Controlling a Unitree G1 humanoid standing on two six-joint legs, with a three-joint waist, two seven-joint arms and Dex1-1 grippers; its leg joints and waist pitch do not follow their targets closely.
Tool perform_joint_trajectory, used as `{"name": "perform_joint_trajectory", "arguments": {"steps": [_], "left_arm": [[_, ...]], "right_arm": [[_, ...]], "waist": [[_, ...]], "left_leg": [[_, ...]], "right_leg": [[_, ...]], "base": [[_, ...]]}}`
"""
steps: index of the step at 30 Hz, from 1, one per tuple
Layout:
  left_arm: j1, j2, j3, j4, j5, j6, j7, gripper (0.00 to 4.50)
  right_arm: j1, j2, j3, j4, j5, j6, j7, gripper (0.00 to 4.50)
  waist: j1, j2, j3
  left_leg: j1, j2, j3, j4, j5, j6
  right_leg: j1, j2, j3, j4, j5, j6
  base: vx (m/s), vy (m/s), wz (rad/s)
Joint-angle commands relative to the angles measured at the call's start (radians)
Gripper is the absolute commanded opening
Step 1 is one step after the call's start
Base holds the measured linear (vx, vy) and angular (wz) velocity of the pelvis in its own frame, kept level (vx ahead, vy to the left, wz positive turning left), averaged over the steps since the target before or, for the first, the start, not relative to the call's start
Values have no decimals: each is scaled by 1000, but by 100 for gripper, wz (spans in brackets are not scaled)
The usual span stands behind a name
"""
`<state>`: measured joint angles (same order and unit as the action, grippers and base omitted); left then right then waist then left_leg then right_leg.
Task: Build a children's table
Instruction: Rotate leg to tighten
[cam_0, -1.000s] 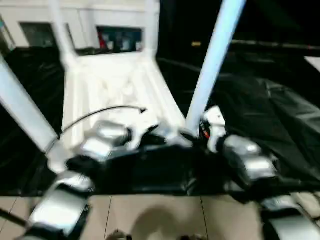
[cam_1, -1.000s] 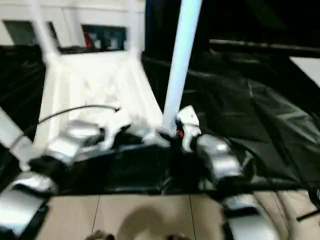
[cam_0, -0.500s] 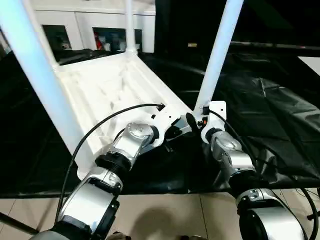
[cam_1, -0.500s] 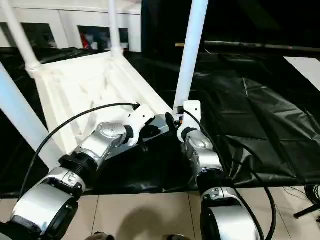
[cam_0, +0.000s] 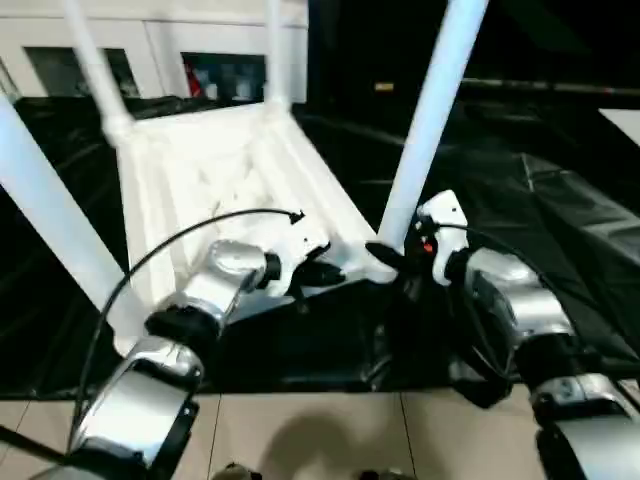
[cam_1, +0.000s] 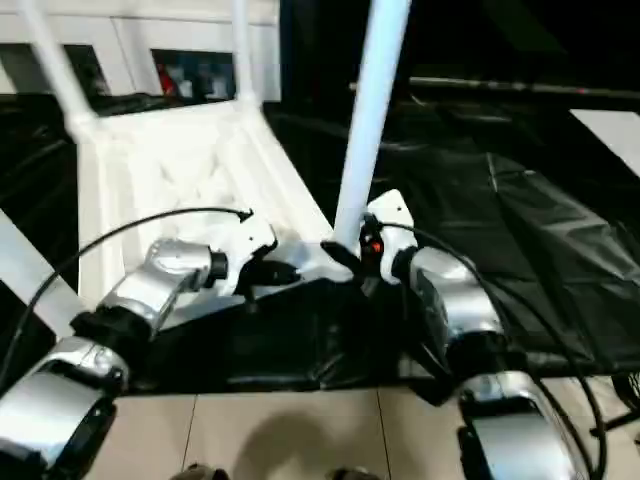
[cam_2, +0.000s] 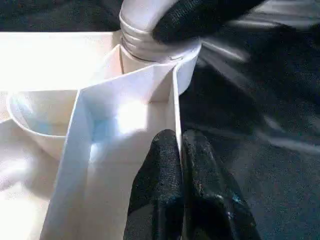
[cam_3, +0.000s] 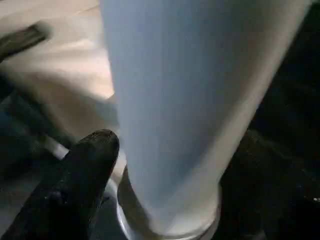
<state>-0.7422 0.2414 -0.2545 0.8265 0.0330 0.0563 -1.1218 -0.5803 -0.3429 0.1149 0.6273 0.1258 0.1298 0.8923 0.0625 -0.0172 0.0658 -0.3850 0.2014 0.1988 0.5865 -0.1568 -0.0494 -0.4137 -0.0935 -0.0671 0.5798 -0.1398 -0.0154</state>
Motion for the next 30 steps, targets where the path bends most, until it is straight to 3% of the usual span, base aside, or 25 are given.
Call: {"name": "perform_joint_trajectory", "arguments": {"steps": [1, 5, 9, 15, 22, 30], "left_arm": [[17, -2, -7, -45, -58, -21, -99, 0], [23, 7, -7, -59, -66, -14, -133, 0], [22, 8, -3, -55, -62, -21, -133, 0], [30, 15, 4, -70, -63, -15, -151, 0], [35, 21, 3, -76, -61, -9, -160, 0], [35, 11, 6, -65, -43, -7, -119, 0]], "right_arm": [[12, -35, 31, -50, 7, 24, 94, 397], [16, -42, 67, -51, -11, 20, 141, 397], [11, -32, 69, -40, -13, 12, 132, 397], [12, -32, 61, -53, 6, 37, 167, 344], [20, -34, 59, -51, 8, 39, 176, 286], [36, 11, 21, -15, 5, 30, 85, 279]], "waist": [[8, -3, -80], [19, -4, -81], [22, -5, -80], [23, -6, -80], [23, -4, -81], [23, -1, -81]], "left_leg": [[24, 33, -8, -67, -263, 53], [25, 35, -8, -66, -254, 45], [25, 32, -8, -67, -260, 36], [24, 33, -10, -67, -265, 30], [25, 32, -9, -66, -251, 33], [24, 32, -10, -67, -254, 28]], "right_leg": [[50, -44, 33, -56, -261, -223], [48, -49, 35, -52, -257, -228], [47, -50, 36, -55, -283, -214], [48, -50, 35, -58, -312, -197], [47, -49, 35, -54, -284, -207], [49, -50, 35, -54, -280, -208]], "base": [[0, 0, 0], [0, 0, 0], [0, 0, 0], [0, 0, 0], [0, 0, 0], [0, 0, 0]]}}
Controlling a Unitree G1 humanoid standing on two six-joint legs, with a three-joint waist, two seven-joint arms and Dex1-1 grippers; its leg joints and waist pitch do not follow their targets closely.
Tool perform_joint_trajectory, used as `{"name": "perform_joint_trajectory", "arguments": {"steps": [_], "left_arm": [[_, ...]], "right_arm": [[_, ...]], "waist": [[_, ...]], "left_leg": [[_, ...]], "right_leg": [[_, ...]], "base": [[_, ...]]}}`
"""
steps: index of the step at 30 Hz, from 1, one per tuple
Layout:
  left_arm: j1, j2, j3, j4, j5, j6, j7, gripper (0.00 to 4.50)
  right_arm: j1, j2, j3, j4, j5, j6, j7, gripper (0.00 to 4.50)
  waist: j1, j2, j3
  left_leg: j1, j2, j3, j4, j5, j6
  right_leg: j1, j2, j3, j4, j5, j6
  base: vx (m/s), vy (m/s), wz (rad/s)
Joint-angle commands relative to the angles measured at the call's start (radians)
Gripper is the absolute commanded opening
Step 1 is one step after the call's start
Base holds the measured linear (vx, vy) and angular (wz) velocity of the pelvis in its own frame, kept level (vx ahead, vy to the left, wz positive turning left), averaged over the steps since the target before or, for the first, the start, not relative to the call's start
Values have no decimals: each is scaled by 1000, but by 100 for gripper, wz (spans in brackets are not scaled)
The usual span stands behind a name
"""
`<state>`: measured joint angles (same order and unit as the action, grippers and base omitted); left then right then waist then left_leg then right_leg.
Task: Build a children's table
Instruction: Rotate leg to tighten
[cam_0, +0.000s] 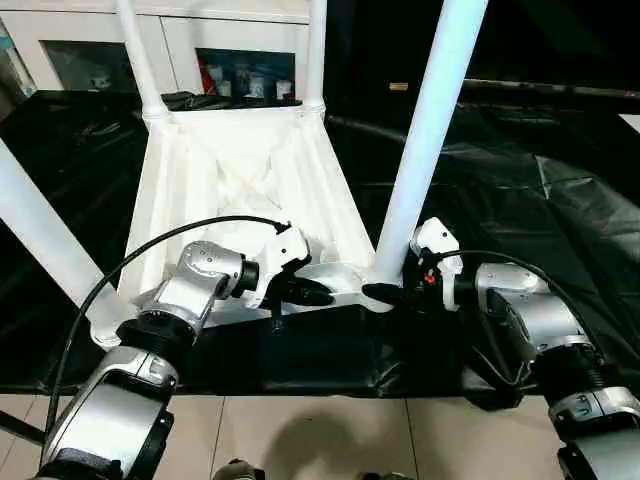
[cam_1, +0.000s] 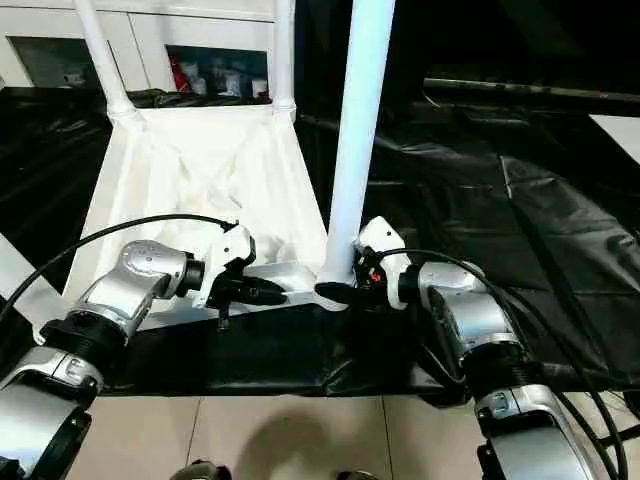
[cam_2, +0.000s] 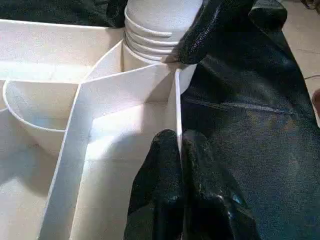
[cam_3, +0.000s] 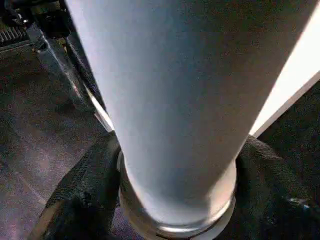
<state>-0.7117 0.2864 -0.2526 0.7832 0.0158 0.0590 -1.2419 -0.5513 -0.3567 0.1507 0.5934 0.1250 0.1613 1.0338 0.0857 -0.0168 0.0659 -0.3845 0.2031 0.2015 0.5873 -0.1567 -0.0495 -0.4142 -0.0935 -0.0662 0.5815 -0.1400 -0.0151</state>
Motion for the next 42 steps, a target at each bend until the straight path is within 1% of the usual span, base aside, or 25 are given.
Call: {"name": "perform_joint_trajectory", "arguments": {"steps": [1, 7, 8, 9, 10, 11, 12, 13, 15, 17, 18, 19, 20, 23, 24, 25, 26, 28, 30, 32, 33, 35, 37, 38, 42], "left_arm": [[-3, -52, 7, 1, -4, -5, 75, 0], [-31, -110, 33, 54, 14, 30, 241, 0], [-55, -179, 55, 95, 25, 71, 404, 0], [-62, -207, 63, 108, 25, 84, 456, 0], [-65, -215, 65, 112, 28, 84, 477, 0], [-71, -239, 69, 123, 34, 82, 536, 0], [-75, -264, 63, 131, 44, 77, 573, 0], [-75, -272, 58, 133, 48, 76, 578, 0], [-73, -290, 50, 132, 52, 74, 578, 0], [-73, -297, 41, 134, 61, 64, 581, 0], [-73, -290, 39, 133, 62, 58, 572, 0], [-76, -281, 43, 140, 67, 50, 572, 0], [-79, -268, 42, 142, 71, 39, 563, 0], [-79, -252, 39, 143, 76, 23, 546, 0], [-76, -236, 39, 140, 73, 7, 514, 0], [-72, -212, 36, 135, 71, -19, 469, 0], [-69, -190, 34, 132, 69, -31, 434, 0], [-62, -153, 30, 124, 60, -55, 357, 0], [-54, -119, 23, 115, 52, -81, 277, 0], [-43, -89, 12, 100, 41, -101, 184, 0], [-43, -88, 12, 99, 39, -102, 179, 0], [-29, -63, 12, 65, 1, -96, 64, 0], [-21, -53, 14, 38, -31, -80, -12, 0], [-19, -44, 11, 27, -42, -76, -53, 0], [-22, -37, 13, 29, -47, -76, -78, 0]], "right_arm": [[11, 57, -38, 49, -1, -6, -150, 278], [8, 130, -93, 106, -11, 12, -371, 277], [-6, 209, -166, 153, -10, 16, -631, 277], [-12, 238, -190, 168, -6, 22, -710, 277], [-14, 245, -193, 170, -6, 21, -723, 277], [-18, 270, -199, 176, -8, 14, -761, 277], [-24, 299, -196, 178, -21, -2, -793, 277], [-26, 310, -192, 178, -28, -10, -805, 277], [-30, 331, -171, 178, -40, -26, -796, 277], [-35, 346, -156, 178, -35, -45, -758, 277], [-36, 345, -162, 172, -25, -52, -742, 312], [-39, 343, -173, 165, -11, -64, -721, 332], [-43, 333, -175, 159, -11, -75, -713, 349], [-47, 317, -171, 154, -16, -87, -700, 369], [-48, 292, -162, 141, -18, -88, -655, 369], [-48, 255, -149, 121, -20, -83, -588, 390], [-43, 217, -129, 96, -21, -70, -513, 390], [-26, 146, -86, 45, -22, -47, -376, 390], [-2, 77, -47, -10, -23, -35, -251, 390], [17, 22, -24, -44, -28, -40, -160, 390], [17, 20, -23, -45, -28, -40, -156, 390], [29, -25, -8, -67, -20, -32, -68, 390], [32, -51, 11, -81, -16, -23, -11, 390], [32, -69, 38, -84, -29, -15, 24, 390], [34, -78, 65, -87, -47, -6, 45, 390]], "waist": [[-4, -2, -81], [-27, -4, -76], [-28, 0, -76], [-35, 2, -72], [-38, -2, -75], [-38, 1, -76], [-41, 1, -75], [-39, -2, -74], [-40, 2, -75], [-40, 3, -76], [-40, 3, -77], [-41, 0, -78], [-40, 2, -78], [-43, 3, -78], [-44, -1, -78], [-43, -3, -79], [-47, -2, -79], [-43, -5, -79], [-41, -7, -78], [-36, -5, -77], [-34, -4, -78], [-26, -3, -79], [-16, -3, -80], [-12, -1, -82], [1, -3, -83]], "left_leg": [[23, 30, -14, -69, -261, 21], [29, 22, -18, -71, -326, -6], [29, 24, -19, -71, -325, -10], [33, 23, -18, -72, -339, -22], [34, 18, -21, -70, -351, -25], [31, 18, -22, -71, -350, -21], [31, 19, -21, -71, -353, -10], [39, 15, -17, -67, -367, 1], [31, 13, -20, -69, -363, 14], [31, 14, -21, -70, -367, 19], [29, 14, -22, -71, -368, 20], [27, 15, -22, -72, -364, 22], [27, 16, -22, -72, -362, 25], [24, 16, -23, -74, -363, 27], [24, 15, -22, -72, -364, 29], [21, 14, -24, -72, -355, 33], [17, 15, -22, -73, -353, 38], [13, 15, -21, -70, -326, 55], [15, 17, -18, -68, -318, 63], [18, 21, -18, -69, -315, 63], [19, 22, -18, -69, -315, 63], [20, 28, -16, -70, -303, 56], [24, 31, -12, -69, -292, 54], [23, 33, -11, -68, -275, 54], [25, 34, -8, -66, -253, 61]], "right_leg": [[47, -51, 34, -57, -290, -206], [41, -50, 31, -76, -428, -166], [41, -51, 32, -75, -429, -163], [32, -48, 32, -81, -451, -158], [36, -50, 26, -84, -496, -142], [39, -50, 25, -86, -499, -136], [36, -48, 26, -92, -495, -128], [28, -47, 25, -99, -514, -120], [33, -48, 24, -100, -534, -104], [32, -47, 23, -103, -541, -94], [34, -47, 22, -102, -536, -92], [35, -46, 22, -100, -525, -93], [35, -47, 23, -98, -514, -96], [36, -48, 23, -98, -509, -98], [36, -48, 22, -98, -512, -101], [42, -48, 21, -98, -514, -96], [42, -48, 23, -96, -507, -99], [46, -48, 24, -94, -486, -95], [42, -48, 26, -93, -477, -105], [41, -49, 26, -91, -473, -115], [41, -49, 27, -90, -469, -123], [42, -50, 29, -82, -427, -149], [40, -47, 30, -72, -366, -183], [41, -47, 32, -66, -325, -198], [41, -49, 34, -60, -291, -205]], "base": [[0, 0, 0], [0, 0, 0], [0, 0, 0], [0, 0, 0], [0, 0, 0], [0, 0, 0], [0, 0, 0], [0, 0, 0], [0, 0, 0], [0, 0, 0], [0, 0, 0], [0, 0, 0], [0, 0, 0], [0, 0, 0], [0, 0, 0], [0, 0, 0], [0, 0, 0], [0, 0, 0], [0, 0, 0], [0, 0, 0], [0, 0, 0], [0, 0, 0], [0, 0, 0], [0, 0, 0], [0, 0, 0]]}}
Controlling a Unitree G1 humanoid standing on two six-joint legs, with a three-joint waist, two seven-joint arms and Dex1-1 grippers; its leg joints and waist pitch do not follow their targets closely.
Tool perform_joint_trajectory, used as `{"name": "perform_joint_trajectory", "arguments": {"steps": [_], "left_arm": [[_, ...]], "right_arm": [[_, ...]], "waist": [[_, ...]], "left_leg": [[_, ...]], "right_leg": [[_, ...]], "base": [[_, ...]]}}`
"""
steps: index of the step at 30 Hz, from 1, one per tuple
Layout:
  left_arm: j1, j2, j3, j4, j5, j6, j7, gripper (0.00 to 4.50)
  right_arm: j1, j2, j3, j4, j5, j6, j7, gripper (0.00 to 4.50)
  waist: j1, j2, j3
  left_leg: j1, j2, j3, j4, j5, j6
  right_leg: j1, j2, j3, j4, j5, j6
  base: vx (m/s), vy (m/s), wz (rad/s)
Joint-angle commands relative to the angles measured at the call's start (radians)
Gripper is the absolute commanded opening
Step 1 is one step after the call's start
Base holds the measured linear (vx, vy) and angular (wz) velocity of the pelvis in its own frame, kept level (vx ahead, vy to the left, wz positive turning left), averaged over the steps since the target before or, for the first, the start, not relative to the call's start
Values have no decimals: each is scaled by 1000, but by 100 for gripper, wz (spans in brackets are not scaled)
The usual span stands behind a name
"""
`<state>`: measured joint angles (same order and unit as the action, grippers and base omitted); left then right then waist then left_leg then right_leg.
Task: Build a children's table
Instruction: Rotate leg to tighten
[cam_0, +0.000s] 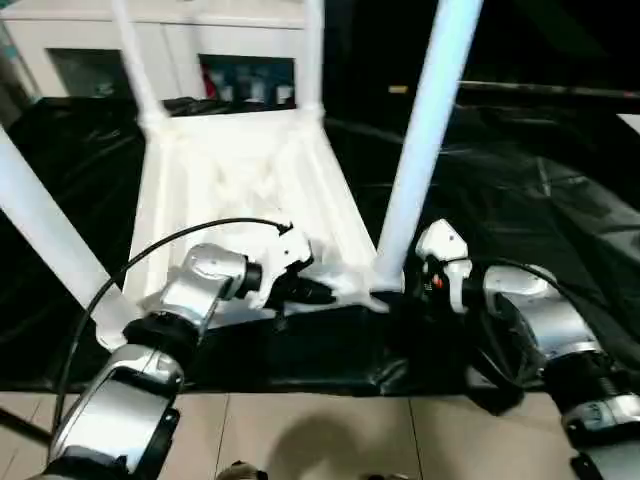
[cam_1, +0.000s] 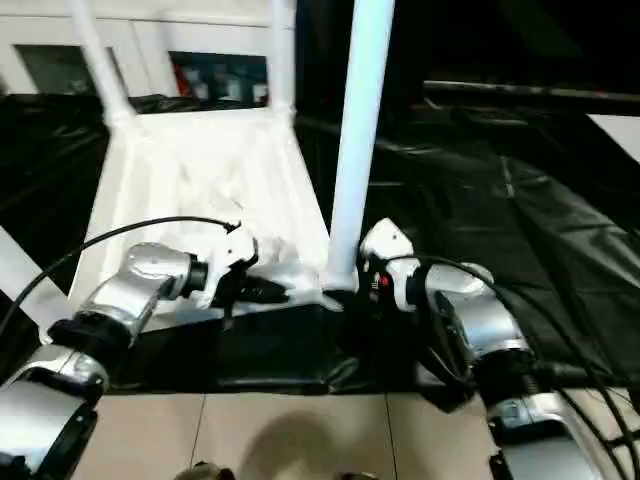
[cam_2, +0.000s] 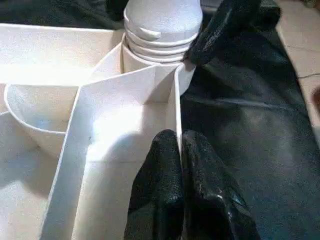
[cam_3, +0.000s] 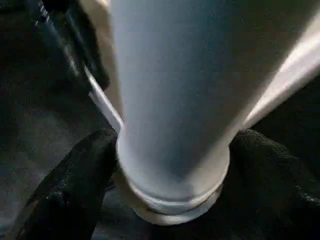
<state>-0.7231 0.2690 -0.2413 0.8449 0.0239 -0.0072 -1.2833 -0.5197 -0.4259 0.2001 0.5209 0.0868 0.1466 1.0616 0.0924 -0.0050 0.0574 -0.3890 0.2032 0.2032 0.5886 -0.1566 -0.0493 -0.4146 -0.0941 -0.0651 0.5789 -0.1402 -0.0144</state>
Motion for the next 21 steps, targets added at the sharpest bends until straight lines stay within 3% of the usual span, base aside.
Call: {"name": "perform_joint_trajectory", "arguments": {"steps": [1, 4, 7, 11, 21], "left_arm": [[-15, -20, 7, -23, -53, -18, -35, 0], [-20, -21, 12, -15, -53, -20, -34, 0], [-14, -17, 17, -32, -57, -6, -50, 0], [-10, -18, 17, -37, -57, -3, -55, 0], [-6, -17, 14, -33, -56, 6, -59, 0]], "right_arm": [[0, -2, 12, -11, -9, 9, 11, 390], [-7, 18, -1, -3, 6, 20, 6, 390], [-10, 27, -5, -5, 24, 28, 20, 374], [-9, 28, -7, -6, 32, 33, 25, 346], [15, 40, -22, -18, 56, 59, 24, 280]], "waist": [[0, -15, -76], [-1, -17, -76], [-1, -18, -73], [-2, -18, -73], [-1, -15, -75]], "left_leg": [[31, 33, -8, -65, -247, 59], [24, 31, -10, -66, -234, 58], [27, 31, -11, -67, -257, 49], [25, 32, -13, -69, -260, 43], [26, 31, -11, -67, -240, 47]], "right_leg": [[41, -50, 35, -55, -277, -211], [46, -50, 33, -53, -280, -204], [43, -52, 33, -61, -347, -182], [44, -51, 32, -61, -357, -173], [45, -50, 32, -57, -316, -186]], "base": [[0, 0, 0], [0, 0, 0], [0, 0, 0], [0, 0, 0], [0, 0, 0]]}}
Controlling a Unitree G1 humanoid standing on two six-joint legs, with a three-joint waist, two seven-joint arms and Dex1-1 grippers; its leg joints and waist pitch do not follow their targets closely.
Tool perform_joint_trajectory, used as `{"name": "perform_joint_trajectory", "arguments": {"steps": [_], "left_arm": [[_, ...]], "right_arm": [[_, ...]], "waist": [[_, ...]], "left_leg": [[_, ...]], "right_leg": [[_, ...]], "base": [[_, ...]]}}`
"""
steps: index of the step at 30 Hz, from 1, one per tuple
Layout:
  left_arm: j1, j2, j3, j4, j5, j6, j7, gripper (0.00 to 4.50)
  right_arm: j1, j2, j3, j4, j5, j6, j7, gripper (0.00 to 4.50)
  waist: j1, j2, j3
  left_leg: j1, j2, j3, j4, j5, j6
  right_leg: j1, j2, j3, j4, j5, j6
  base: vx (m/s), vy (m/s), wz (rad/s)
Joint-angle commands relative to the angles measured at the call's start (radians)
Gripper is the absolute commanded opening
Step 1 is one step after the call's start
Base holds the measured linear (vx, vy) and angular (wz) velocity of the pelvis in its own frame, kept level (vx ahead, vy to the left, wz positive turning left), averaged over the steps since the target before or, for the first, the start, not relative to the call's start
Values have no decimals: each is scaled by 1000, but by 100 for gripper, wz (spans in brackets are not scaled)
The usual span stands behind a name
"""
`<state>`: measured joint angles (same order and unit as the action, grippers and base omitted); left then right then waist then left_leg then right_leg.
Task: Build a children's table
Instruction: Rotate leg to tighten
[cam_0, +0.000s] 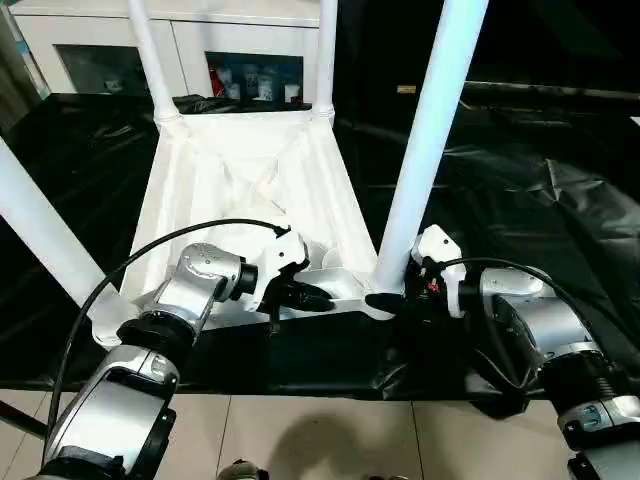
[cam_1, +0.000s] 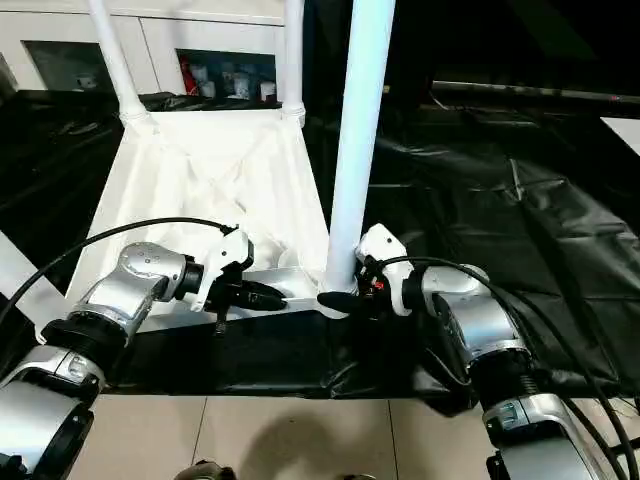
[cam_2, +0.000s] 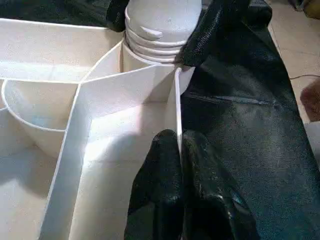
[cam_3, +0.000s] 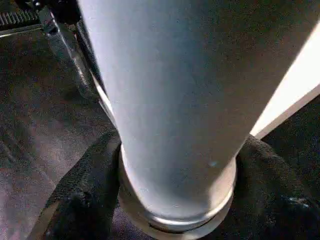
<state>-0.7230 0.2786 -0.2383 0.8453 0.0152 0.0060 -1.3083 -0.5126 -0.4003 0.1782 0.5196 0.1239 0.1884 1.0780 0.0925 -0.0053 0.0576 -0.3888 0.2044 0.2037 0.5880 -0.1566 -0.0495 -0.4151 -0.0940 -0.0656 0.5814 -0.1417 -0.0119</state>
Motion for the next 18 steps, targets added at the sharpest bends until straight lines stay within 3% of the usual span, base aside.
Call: {"name": "perform_joint_trajectory", "arguments": {"steps": [1, 7, 9, 12, 16, 18], "left_arm": [[-6, -28, 11, -32, -46, -8, -31, 0], [-30, -82, 5, 47, 36, -21, 207, 0], [-38, -103, 6, 68, 52, -7, 278, 0], [-64, -190, 27, 105, 64, 48, 477, 0], [-91, -272, 36, 138, 65, 90, 596, 0], [-104, -292, 32, 158, 74, 92, 615, 0]], "right_arm": [[9, 20, -4, -14, 22, 19, -1, 277], [14, 133, -69, 91, -19, -1, -299, 276], [12, 174, -98, 115, -15, 8, -393, 276], [1, 272, -142, 169, -52, 36, -678, 275], [-29, 362, -141, 193, -66, 43, -783, 275], [-56, 390, -143, 210, -65, 12, -789, 275]], "waist": [[-1, -14, -75], [-16, -14, -69], [-23, -16, -69], [-43, -13, -62], [-54, -13, -57], [-60, -7, -58]], "left_leg": [[25, 30, -12, -66, -240, 47], [29, 27, -17, -72, -294, 10], [32, 23, -19, -73, -333, -4], [41, 19, -24, -73, -389, -21], [54, 12, -29, -69, -455, -12], [55, 12, -33, -71, -478, -8]], "right_leg": [[45, -50, 33, -59, -313, -190], [38, -53, 32, -71, -402, -167], [38, -54, 30, -80, -473, -143], [26, -51, 23, -98, -583, -107], [20, -49, 8, -125, -666, -67], [23, -50, 2, -131, -678, -54]], "base": [[0, 0, 0], [0, 0, 0], [0, 0, 0], [0, 0, 0], [0, 0, 0], [0, 0, 0]]}}
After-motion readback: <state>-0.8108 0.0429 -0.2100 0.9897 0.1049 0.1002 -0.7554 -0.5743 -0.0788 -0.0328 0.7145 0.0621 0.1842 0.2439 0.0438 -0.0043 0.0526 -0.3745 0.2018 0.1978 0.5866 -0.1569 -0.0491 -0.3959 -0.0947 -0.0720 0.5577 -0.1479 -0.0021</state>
